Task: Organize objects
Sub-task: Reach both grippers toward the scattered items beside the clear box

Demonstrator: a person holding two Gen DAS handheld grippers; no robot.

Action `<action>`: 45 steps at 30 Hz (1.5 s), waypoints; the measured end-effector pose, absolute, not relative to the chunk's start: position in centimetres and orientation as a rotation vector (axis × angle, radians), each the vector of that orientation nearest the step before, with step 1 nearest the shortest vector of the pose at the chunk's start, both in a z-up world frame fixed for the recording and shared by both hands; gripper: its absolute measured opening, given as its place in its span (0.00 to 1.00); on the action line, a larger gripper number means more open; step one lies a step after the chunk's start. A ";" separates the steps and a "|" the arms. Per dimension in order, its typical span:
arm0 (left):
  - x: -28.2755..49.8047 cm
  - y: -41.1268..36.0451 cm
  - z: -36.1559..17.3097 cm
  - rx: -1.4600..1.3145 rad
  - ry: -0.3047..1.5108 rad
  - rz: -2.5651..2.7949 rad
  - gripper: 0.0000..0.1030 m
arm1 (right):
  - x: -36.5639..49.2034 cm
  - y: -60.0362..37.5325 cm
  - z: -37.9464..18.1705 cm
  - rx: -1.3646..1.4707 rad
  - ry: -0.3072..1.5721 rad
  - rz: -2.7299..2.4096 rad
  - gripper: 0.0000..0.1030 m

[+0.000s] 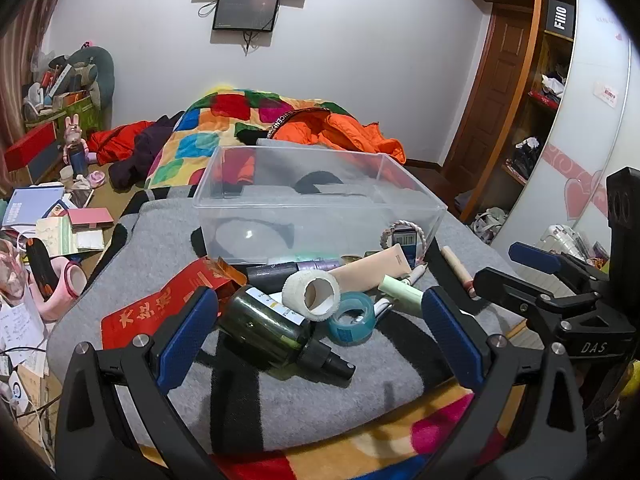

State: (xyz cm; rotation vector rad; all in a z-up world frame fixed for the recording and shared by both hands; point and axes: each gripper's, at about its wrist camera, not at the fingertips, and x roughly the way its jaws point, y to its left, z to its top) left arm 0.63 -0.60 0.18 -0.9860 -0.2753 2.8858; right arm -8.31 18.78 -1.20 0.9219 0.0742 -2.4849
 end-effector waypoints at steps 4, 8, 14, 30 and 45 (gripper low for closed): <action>0.6 -0.6 0.2 -0.987 -0.277 2.885 1.00 | -8.3 18.8 -1.2 0.922 0.075 -2.485 1.00; 0.7 -0.6 0.3 -0.986 -0.282 2.886 1.00 | -8.3 18.8 -1.2 0.922 0.074 -2.483 1.00; 0.8 -0.7 0.3 -0.985 -0.290 2.881 1.00 | -8.0 18.6 -1.2 0.919 0.074 -2.483 1.00; 0.7 -0.7 0.5 -0.982 -0.298 2.865 1.00 | -7.8 18.5 -1.0 0.918 0.072 -2.480 1.00; 0.0 -3.9 -0.8 -1.038 -0.321 2.886 1.00 | -9.5 19.3 -1.2 0.953 0.038 -2.515 1.00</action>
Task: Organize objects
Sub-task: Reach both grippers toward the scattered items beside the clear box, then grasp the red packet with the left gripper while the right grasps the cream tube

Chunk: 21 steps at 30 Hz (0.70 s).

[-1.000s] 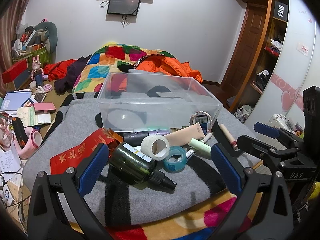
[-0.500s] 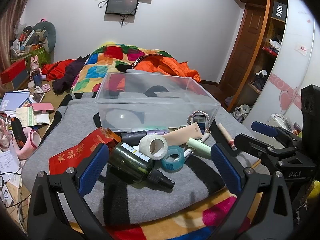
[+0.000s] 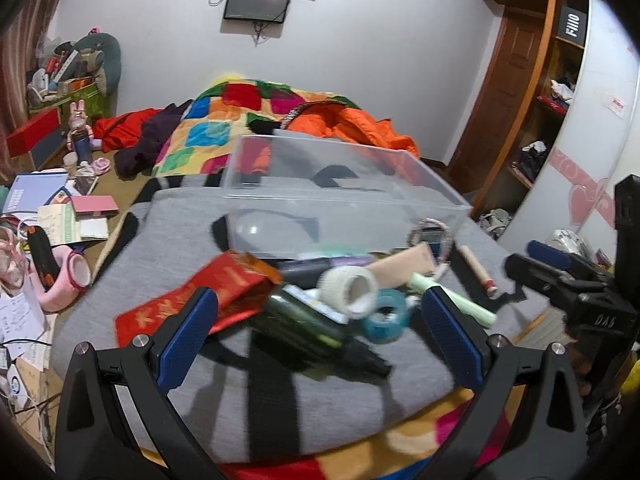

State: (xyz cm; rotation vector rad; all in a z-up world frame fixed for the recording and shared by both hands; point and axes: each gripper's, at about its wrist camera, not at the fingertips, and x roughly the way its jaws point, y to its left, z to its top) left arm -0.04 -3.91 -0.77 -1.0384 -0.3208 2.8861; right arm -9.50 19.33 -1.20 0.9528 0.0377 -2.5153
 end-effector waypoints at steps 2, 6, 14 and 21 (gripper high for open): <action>-0.3 -5.3 -1.1 -1.060 -0.325 2.893 1.00 | -10.1 19.9 -1.4 0.965 0.027 -2.531 1.00; -1.0 -7.6 -2.1 -1.134 -0.295 2.920 1.00 | -11.7 21.3 -2.0 1.016 -0.011 -2.567 1.00; -2.3 -10.4 -4.0 -1.212 -0.342 2.886 0.97 | -14.4 23.7 -4.0 1.125 -0.100 -2.637 0.99; -3.0 -11.4 -4.5 -1.232 -0.344 2.859 0.94 | -15.6 23.9 -6.1 1.211 -0.098 -2.625 0.79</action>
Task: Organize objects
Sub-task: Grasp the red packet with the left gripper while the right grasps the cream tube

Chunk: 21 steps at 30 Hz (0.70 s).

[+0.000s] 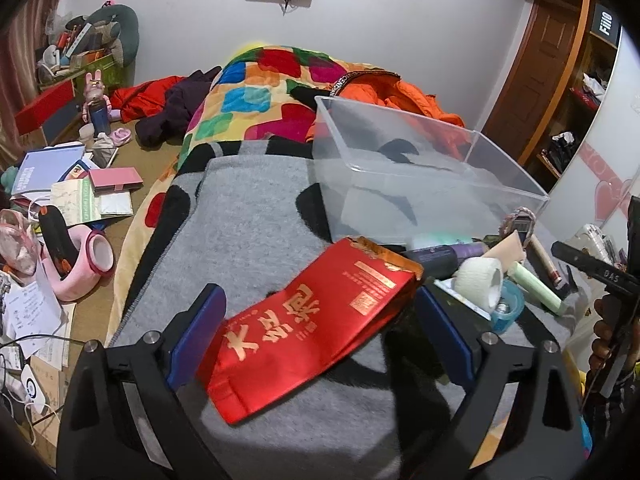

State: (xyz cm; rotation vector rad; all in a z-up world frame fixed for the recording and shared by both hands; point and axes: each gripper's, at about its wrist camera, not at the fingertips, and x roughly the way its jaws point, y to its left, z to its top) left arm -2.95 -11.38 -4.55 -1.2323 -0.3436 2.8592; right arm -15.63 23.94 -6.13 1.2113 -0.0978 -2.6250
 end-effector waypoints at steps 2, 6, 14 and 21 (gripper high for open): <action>-3.4 -11.8 -4.9 -1.253 -0.354 2.842 0.92 | -15.8 24.0 -6.7 1.236 -0.096 -2.613 0.70; -4.6 -12.0 -5.6 -1.303 -0.349 2.801 0.88 | -16.2 24.1 -7.8 1.279 -0.103 -2.585 0.52; -6.3 -10.7 -6.6 -1.344 -0.272 2.754 0.86 | -15.9 23.4 -8.2 1.273 -0.032 -2.586 0.27; -6.3 -9.8 -6.5 -1.315 -0.228 2.769 0.54 | -15.6 23.6 -8.0 1.258 -0.034 -2.586 0.13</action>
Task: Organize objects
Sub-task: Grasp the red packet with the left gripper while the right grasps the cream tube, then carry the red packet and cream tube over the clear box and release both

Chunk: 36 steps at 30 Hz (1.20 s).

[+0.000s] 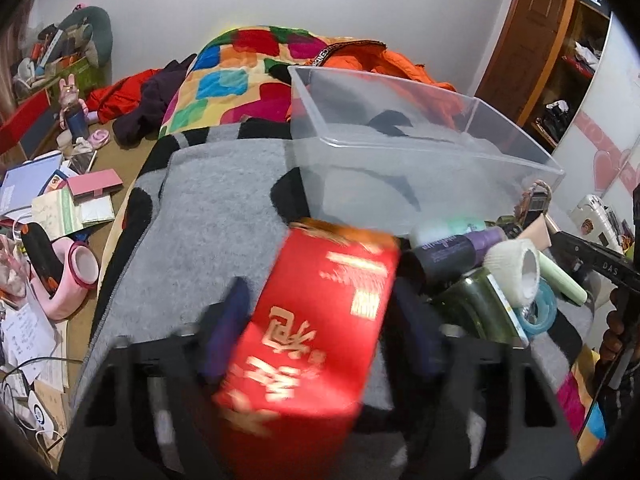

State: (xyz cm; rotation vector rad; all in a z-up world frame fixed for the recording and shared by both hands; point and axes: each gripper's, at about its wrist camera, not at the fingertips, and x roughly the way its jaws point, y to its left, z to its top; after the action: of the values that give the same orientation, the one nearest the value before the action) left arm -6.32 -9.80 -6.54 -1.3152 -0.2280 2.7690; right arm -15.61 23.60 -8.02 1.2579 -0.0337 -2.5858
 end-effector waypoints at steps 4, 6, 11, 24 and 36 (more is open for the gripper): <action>-5.3 -9.4 -6.3 -1.308 -0.220 2.792 0.52 | -15.5 23.8 -7.7 1.243 -0.047 -2.594 0.13; -4.8 -9.3 -6.1 -1.307 -0.211 2.809 0.52 | -15.4 23.8 -7.5 1.232 -0.045 -2.600 0.13; -3.6 -9.6 -5.5 -1.289 -0.236 2.848 0.52 | -14.9 23.9 -6.1 1.172 -0.072 -2.616 0.13; -2.9 -9.5 -0.6 -1.068 -0.297 2.941 0.52 | -14.9 22.2 -0.8 0.947 -0.038 -2.627 0.13; -5.8 -8.0 3.4 -0.941 -0.264 2.902 0.52 | -17.6 18.5 0.9 0.858 0.001 -2.571 0.13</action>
State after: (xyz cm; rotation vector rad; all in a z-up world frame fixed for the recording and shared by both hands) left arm -5.78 -7.98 3.44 -0.9410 -0.2640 2.9017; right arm -17.61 18.48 0.88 0.8580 0.0009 -2.5712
